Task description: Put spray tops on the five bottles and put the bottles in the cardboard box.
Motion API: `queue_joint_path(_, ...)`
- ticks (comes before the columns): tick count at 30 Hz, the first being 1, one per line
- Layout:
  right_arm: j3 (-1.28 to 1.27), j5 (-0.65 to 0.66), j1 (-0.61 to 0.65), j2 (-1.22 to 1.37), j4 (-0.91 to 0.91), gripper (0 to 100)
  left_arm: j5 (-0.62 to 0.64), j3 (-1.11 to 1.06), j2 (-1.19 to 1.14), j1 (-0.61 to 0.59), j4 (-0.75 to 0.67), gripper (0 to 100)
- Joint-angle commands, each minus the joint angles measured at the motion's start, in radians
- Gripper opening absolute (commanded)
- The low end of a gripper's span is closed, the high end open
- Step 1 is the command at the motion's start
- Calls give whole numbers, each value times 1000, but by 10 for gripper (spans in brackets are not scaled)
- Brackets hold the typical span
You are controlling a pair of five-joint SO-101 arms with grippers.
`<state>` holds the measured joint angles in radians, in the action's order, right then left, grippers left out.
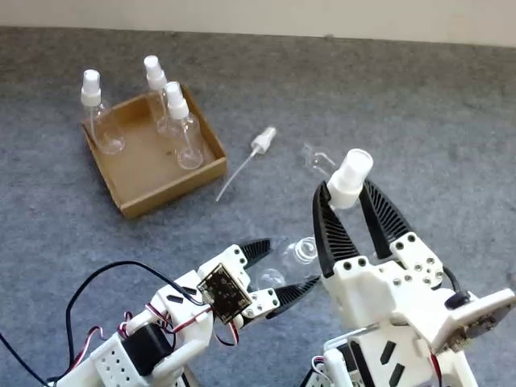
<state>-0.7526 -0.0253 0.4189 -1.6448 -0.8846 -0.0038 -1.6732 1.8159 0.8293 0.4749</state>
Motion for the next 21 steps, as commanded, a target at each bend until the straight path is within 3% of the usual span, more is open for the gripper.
queue_joint_path(1,1,-8,12,-2,27,9,-5,-21,13,-12,-28,133)
queue_joint_path(15,36,-9,15,-2,82,9,-5,-21,12,-12,-28,133)
queue_joint_path(21,41,-8,97,-2,84,9,-5,-21,12,-12,-28,133)
